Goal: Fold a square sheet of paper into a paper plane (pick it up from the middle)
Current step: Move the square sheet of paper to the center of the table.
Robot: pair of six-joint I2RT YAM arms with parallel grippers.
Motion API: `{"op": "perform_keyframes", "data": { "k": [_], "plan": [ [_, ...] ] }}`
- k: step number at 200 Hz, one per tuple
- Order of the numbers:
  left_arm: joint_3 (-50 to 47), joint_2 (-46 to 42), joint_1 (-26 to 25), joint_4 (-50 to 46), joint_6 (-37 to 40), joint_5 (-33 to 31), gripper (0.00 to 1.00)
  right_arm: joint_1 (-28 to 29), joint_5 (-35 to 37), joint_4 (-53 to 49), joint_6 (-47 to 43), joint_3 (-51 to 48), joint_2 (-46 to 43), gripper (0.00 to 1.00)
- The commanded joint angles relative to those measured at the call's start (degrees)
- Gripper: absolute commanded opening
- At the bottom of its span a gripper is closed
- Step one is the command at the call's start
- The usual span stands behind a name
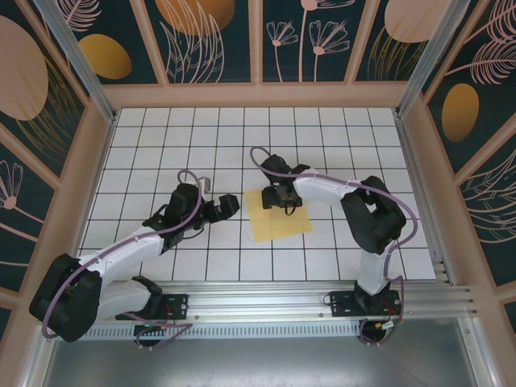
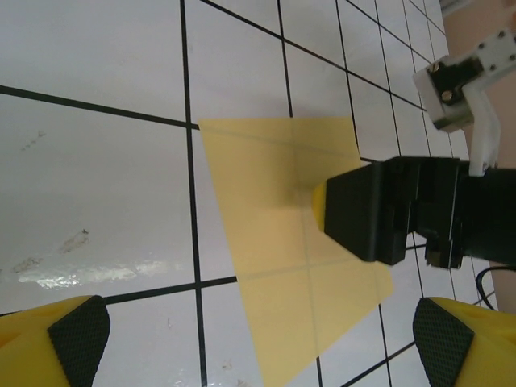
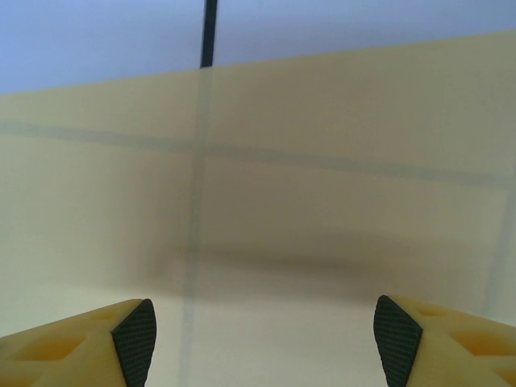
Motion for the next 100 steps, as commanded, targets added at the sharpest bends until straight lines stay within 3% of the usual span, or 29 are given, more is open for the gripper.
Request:
{"op": "perform_keyframes", "data": {
  "k": [1,100],
  "plan": [
    [-0.87,-0.52,-0.22,1.99,-1.64,-3.47,0.99,0.6,-0.07,-4.57,-2.45,3.27,1.68,0.77],
    [-2.05,-1.23,-0.17,3.15,-1.91,-4.79,0.99,1.23,-2.81,-3.99,-1.58,2.32,4.64,0.83]
  ]
}}
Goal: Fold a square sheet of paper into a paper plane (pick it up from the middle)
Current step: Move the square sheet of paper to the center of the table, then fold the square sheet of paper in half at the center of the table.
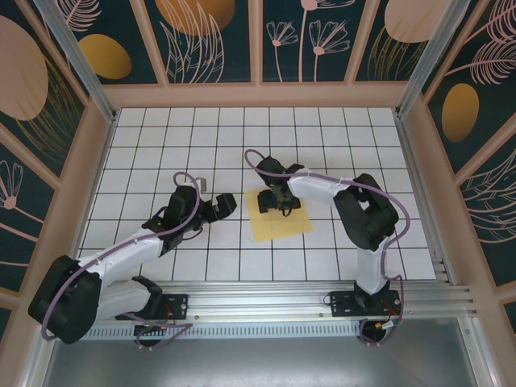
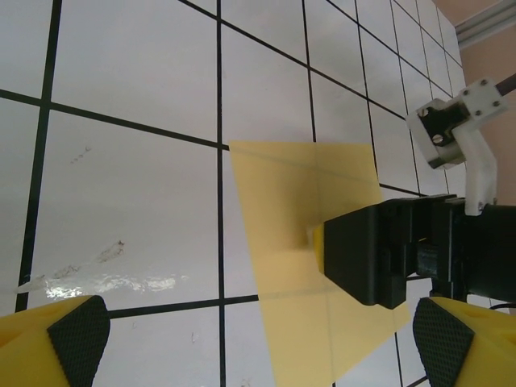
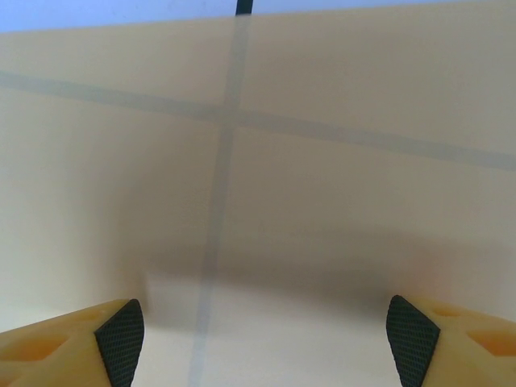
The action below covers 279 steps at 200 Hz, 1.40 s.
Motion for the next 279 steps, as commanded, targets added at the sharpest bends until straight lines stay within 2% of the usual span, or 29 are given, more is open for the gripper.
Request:
{"op": "perform_keyframes", "data": {
  "k": [1,44,91,122,145,166,209,279],
  "plan": [
    [-0.45,-0.46,-0.19,1.6,-0.44,-0.99,0.99,0.46,-1.24,-1.3,-0.26,0.16,1.54,0.83],
    [0.43,0.57,-0.27,0.53,0.6,-0.57,0.98,0.89,1.16,-4.25,-0.06,1.75,3.23,0.84],
    [0.01,-0.14,-0.21,1.06,0.86,-0.39,0.98,1.35,2.14,-5.63,0.28,4.48,-0.44,0.86],
    [-0.04,0.34,-0.2,1.4,0.87,0.01,0.99,1.57,0.61,-4.62,0.31,3.17,1.11,0.87],
    [-0.06,0.56,-0.23,1.45,0.96,0.4,0.99,1.79,2.15,-5.04,0.44,2.24,3.2,0.87],
    [-0.35,0.56,-0.22,1.64,0.88,0.41,0.99,1.82,-0.66,-3.36,0.26,0.28,4.59,0.87],
    [-0.27,0.65,-0.26,1.77,0.88,0.63,0.99,2.14,1.19,-3.36,1.15,-1.7,6.68,0.86],
    [-0.04,0.77,-0.15,1.54,0.81,0.91,0.99,2.32,1.7,-2.8,1.77,-0.88,5.33,0.82]
  ]
}}
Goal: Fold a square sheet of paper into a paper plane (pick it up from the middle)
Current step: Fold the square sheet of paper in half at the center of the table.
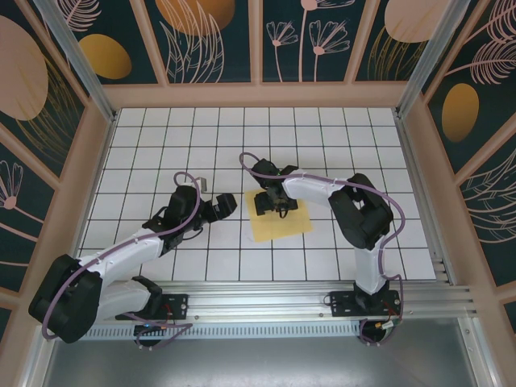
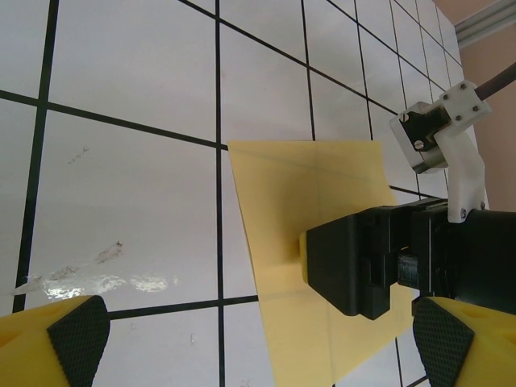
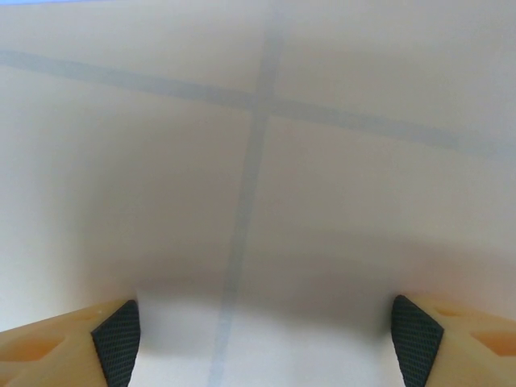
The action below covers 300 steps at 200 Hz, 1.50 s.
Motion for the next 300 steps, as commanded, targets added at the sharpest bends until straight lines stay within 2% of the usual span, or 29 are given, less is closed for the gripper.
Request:
{"op": "perform_keyframes", "data": {
  "k": [1,37,61,107,177,202,224,252,300],
  "plan": [
    [-0.02,0.43,-0.19,1.35,0.78,0.71,0.99,0.48,-0.05,-1.84,1.11,-2.3,3.54,0.82],
    [-0.06,0.58,-0.25,1.44,0.81,0.8,0.99,0.48,1.21,-2.98,0.28,-1.61,3.27,0.82],
    [-0.04,0.67,-0.25,1.39,0.85,0.89,0.99,0.5,2.34,-4.1,0.26,-0.43,2.19,0.85],
    [-0.08,0.59,-0.22,1.49,0.79,0.93,0.99,0.29,-0.37,-3.92,-2.36,1.03,0.64,0.85],
    [-0.25,0.54,-0.23,1.59,1.06,1.36,0.99,0.84,2.0,-4.88,-5.0,1.62,-0.96,0.92],
    [-0.35,0.32,-0.23,1.55,1.24,1.24,0.99,0.88,-1.53,-3.01,-5.9,0.85,-1.81,0.94],
    [-0.46,-0.09,-0.26,1.41,1.26,1.25,0.99,0.85,-0.95,-2.8,-5.57,0.27,-2.17,0.97],
    [-0.79,-0.12,-0.21,1.62,1.4,1.42,0.99,0.18,-4.72,0.17,-4.71,-2.25,-1.44,0.96],
    [-1.29,-0.56,-0.2,1.71,1.49,1.29,0.99,0.22,-3.27,-0.08,-3.25,-4.02,3.1,0.93]
  ]
}}
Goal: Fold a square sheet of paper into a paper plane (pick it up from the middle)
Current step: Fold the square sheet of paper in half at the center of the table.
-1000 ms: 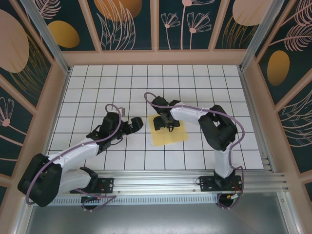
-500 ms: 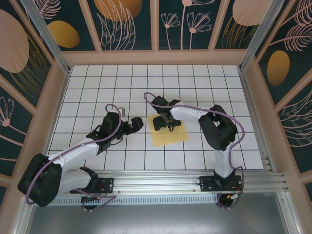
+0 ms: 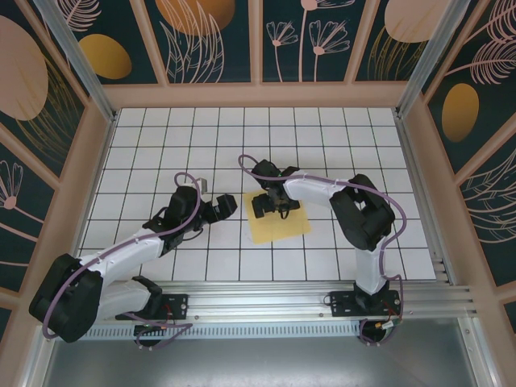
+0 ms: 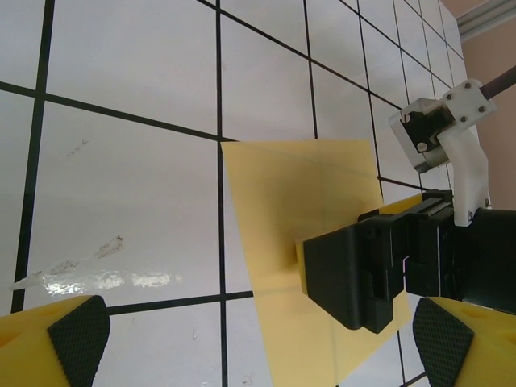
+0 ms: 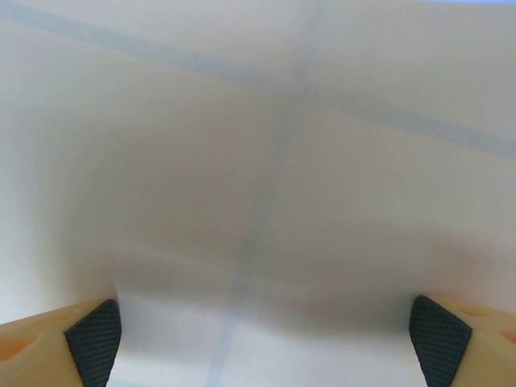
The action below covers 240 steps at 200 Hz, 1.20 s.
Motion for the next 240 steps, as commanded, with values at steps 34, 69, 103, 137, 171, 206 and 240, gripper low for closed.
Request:
{"op": "perform_keyframes", "data": {
  "k": [34,69,103,137,171,206,240],
  "plan": [
    [-0.82,-0.6,-0.16,1.63,1.24,0.87,0.99,0.44,1.39,-2.87,2.75,-1.99,4.48,0.91],
    [-0.75,-0.36,-0.23,1.57,1.23,0.84,0.98,0.44,2.82,-4.46,4.07,0.49,2.62,0.83],
    [-0.36,-0.25,-0.19,1.5,1.22,0.89,0.99,0.51,2.74,-4.75,5.65,1.88,-0.62,0.69],
    [-0.18,-0.17,-0.22,1.29,1.2,0.85,0.99,0.48,1.53,-4.13,7.66,2.48,-4.12,0.58],
    [0.32,-0.89,-0.16,0.65,1.05,0.33,0.99,0.41,-1.69,-2.53,9.2,2.42,-8.39,0.43],
    [0.9,-3.48,-0.22,-0.94,0.44,-3.01,0.99,-1.06,-10.36,3.57,12.36,-0.17,-13.85,0.41],
    [0.86,-6.8,-0.14,-1.25,0.07,-4.4,0.99,-3.77,-23.18,17.66,18.2,-6.64,-18.72,0.41]
  ]
}}
